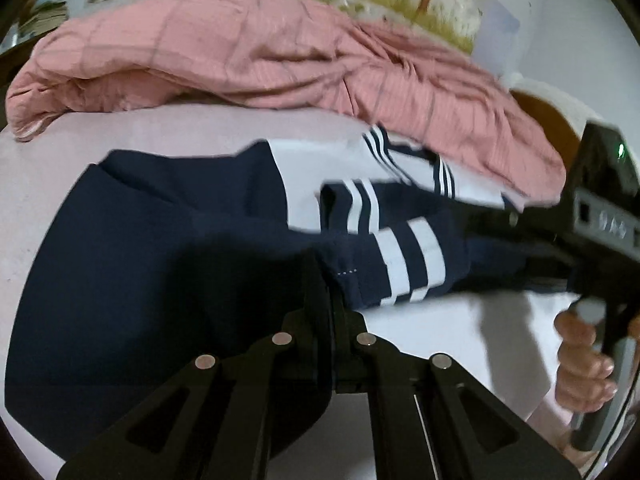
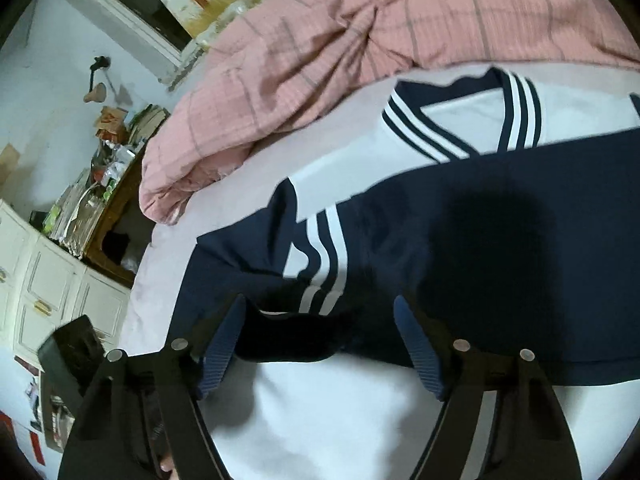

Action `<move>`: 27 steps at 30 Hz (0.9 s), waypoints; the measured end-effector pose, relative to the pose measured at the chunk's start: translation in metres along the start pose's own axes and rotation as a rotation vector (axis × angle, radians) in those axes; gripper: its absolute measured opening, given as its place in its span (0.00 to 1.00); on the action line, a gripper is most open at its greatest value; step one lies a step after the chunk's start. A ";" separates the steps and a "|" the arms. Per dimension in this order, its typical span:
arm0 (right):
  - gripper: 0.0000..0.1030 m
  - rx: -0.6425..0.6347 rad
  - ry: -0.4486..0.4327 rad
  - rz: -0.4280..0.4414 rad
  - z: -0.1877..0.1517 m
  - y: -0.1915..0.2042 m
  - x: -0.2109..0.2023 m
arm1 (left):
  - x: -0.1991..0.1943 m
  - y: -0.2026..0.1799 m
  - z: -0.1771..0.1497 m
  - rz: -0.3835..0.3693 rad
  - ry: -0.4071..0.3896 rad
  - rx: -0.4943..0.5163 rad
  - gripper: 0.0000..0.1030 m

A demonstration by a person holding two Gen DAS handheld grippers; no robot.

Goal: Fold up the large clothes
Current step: 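Carry the held sleeve with the left tool across the jacket body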

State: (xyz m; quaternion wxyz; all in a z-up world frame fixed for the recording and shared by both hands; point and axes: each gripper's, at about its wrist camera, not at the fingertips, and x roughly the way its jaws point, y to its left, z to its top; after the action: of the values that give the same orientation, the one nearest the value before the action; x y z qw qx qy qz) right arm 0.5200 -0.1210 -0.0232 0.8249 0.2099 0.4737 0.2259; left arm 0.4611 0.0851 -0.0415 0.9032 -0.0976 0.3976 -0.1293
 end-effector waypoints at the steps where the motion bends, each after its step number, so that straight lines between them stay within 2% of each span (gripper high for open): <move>1: 0.76 0.004 -0.006 0.003 0.000 -0.001 -0.001 | 0.000 -0.003 0.000 -0.002 0.012 0.022 0.03; 3: 0.76 0.004 -0.024 -0.002 0.000 0.000 -0.004 | -0.002 -0.012 -0.002 -0.022 0.037 0.065 0.03; 5: 0.76 0.007 -0.076 -0.049 -0.001 0.002 -0.013 | -0.003 -0.016 -0.004 -0.071 0.074 0.140 0.03; 7: 0.76 -0.033 -0.160 -0.167 -0.003 0.010 -0.025 | -0.014 -0.010 -0.001 -0.136 0.088 0.162 0.05; 8: 0.76 -0.053 -0.189 -0.222 -0.003 0.013 -0.030 | -0.019 -0.009 0.002 -0.164 0.091 0.164 0.09; 9: 0.76 -0.068 -0.209 -0.261 -0.004 0.016 -0.033 | -0.024 -0.008 0.004 -0.172 0.087 0.167 0.22; 10: 0.76 -0.076 -0.214 -0.268 -0.004 0.018 -0.034 | -0.033 -0.006 0.007 -0.150 0.065 0.166 0.48; 11: 0.76 -0.073 -0.190 -0.240 -0.004 0.018 -0.032 | -0.042 -0.006 0.011 -0.120 0.032 0.160 0.58; 12: 0.76 -0.061 -0.130 -0.183 -0.004 0.017 -0.027 | -0.053 -0.004 0.015 -0.096 -0.011 0.150 0.61; 14: 0.76 -0.039 -0.039 -0.118 -0.005 0.016 -0.015 | -0.073 0.002 0.022 -0.083 -0.061 0.134 0.62; 17: 0.76 -0.037 -0.091 -0.214 -0.015 0.022 -0.010 | -0.103 0.021 0.032 -0.010 -0.165 0.074 0.63; 18: 0.77 -0.067 -0.071 -0.227 -0.017 0.025 -0.002 | -0.112 0.029 0.035 0.026 -0.198 0.056 0.64; 21: 0.77 -0.076 0.063 -0.166 -0.022 0.021 0.024 | -0.131 0.050 0.042 0.103 -0.263 0.003 0.66; 23: 0.76 -0.065 0.079 -0.152 -0.027 0.018 0.032 | -0.136 0.063 0.044 0.123 -0.271 -0.037 0.66; 24: 0.75 -0.067 0.068 -0.151 -0.027 0.018 0.034 | -0.138 0.068 0.045 0.115 -0.269 -0.056 0.66; 26: 0.65 -0.092 0.070 -0.145 -0.028 0.018 0.037 | -0.134 0.071 0.046 0.104 -0.267 -0.078 0.66; 27: 0.56 -0.107 0.063 -0.156 -0.029 0.019 0.038 | -0.133 0.072 0.046 0.111 -0.267 -0.084 0.66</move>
State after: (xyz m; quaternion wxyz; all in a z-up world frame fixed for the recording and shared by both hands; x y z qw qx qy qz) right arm 0.5084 -0.0800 -0.0516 0.8348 0.1208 0.5016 0.1922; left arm 0.4198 0.1981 0.0617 0.9489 -0.1294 0.2836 -0.0484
